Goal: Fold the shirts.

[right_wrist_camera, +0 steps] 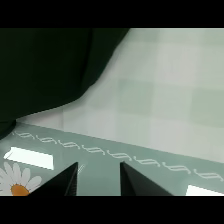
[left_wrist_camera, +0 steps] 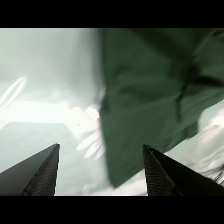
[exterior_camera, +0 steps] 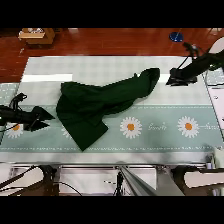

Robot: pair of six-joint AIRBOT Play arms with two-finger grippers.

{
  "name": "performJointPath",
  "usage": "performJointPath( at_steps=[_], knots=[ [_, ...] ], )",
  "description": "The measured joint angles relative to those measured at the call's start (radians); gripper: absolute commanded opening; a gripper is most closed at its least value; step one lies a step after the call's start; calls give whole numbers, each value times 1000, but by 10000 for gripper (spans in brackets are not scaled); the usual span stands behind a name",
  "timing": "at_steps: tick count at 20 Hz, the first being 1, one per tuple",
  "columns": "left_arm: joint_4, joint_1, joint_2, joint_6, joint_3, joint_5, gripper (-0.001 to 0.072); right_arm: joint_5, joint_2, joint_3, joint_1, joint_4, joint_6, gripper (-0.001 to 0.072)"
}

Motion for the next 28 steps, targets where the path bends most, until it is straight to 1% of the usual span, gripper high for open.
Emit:
performJointPath(
  at_steps=[5, 8, 9, 10, 11, 12, 13, 14, 18, 22, 25, 28],
  knots=[
    [-76, -89, -37, 22, -37, 128, 608, -54, 0, -35, 44, 40, -8, 351],
    [-101, -148, -89, 22, -42, 162, 592, -59, 0, -40, 52, 59, -8, 352],
    [-121, -167, -110, 20, -43, 167, 476, -57, 0, -41, 53, 68, -8, 352],
    [-127, -186, -134, 20, -43, 183, 203, -53, 0, -42, 55, 81, -8, 352],
    [-128, -198, -154, 21, -45, 203, 68, -50, 1, -43, 55, 96, -8, 352],
    [-139, -209, -172, 23, -45, 212, 36, -45, 2, -43, 55, 106, -10, 353],
    [-158, -216, -187, 27, -45, 214, 22, -44, 6, -43, 56, 118, -11, 391],
    [-165, -222, -197, 35, -45, 216, 22, -41, 8, -43, 55, 124, -15, 408],
    [-180, -232, -217, 82, -45, 219, 22, -32, 15, -63, 37, 134, -23, 418],
    [-183, -233, -218, 124, -45, 217, 22, -45, 17, -163, 19, 222, -22, 418],
    [-205, -234, -217, 164, -46, 219, 22, -119, 17, -247, 51, 302, -23, 418],
    [-258, -234, -216, 216, -47, 224, 22, -211, 15, -304, 126, 335, -22, 419]
  ],
)
